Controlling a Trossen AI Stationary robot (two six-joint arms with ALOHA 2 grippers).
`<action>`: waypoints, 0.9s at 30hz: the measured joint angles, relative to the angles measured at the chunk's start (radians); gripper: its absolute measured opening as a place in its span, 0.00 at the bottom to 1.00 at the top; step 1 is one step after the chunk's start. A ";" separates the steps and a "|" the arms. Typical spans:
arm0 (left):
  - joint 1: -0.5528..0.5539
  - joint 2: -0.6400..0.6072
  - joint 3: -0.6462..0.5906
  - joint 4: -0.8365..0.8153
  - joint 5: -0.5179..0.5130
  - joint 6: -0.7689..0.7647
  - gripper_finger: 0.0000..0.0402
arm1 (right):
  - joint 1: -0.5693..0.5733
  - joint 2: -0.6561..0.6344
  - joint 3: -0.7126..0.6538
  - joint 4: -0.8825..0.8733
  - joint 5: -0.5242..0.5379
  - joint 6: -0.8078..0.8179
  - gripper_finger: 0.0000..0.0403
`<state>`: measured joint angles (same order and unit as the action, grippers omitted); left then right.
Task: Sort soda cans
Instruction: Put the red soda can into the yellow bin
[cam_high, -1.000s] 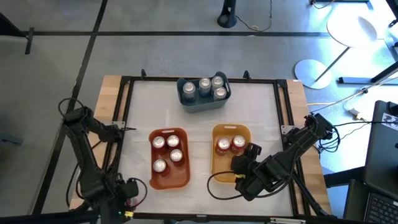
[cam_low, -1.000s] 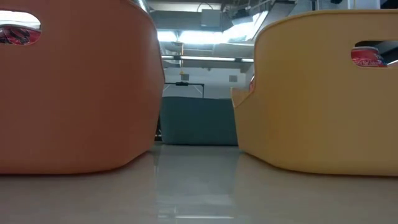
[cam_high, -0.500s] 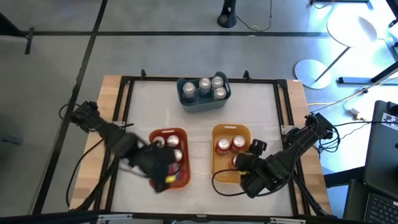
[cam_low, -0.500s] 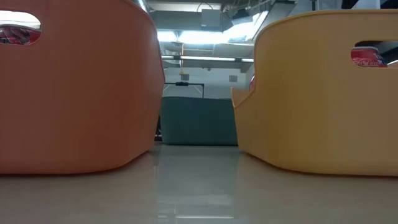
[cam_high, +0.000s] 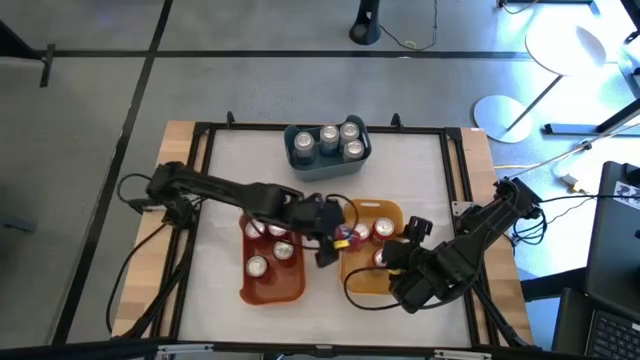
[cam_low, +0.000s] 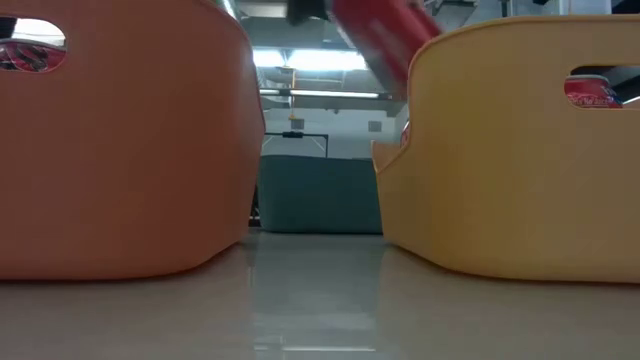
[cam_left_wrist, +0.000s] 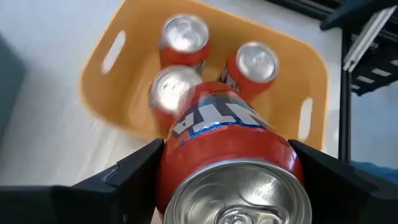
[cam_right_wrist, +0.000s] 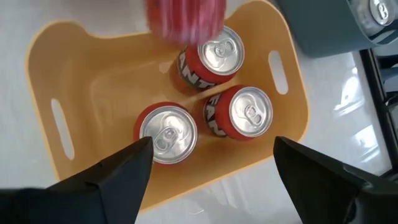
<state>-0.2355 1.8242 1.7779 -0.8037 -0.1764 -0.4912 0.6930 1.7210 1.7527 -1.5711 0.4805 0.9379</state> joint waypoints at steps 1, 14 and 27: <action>0.004 0.018 0.000 0.028 0.008 0.013 0.73 | 0.000 0.000 0.000 0.000 0.000 0.000 0.82; 0.022 0.233 0.001 0.158 0.138 0.135 0.73 | 0.000 -0.002 0.000 0.014 0.022 0.000 0.82; 0.030 0.298 0.000 0.206 0.138 0.188 0.80 | 0.000 -0.002 0.000 0.084 0.026 -0.003 0.82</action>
<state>-0.2052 2.1223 1.7782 -0.5982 -0.0384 -0.3027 0.6930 1.7195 1.7527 -1.4869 0.5064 0.9344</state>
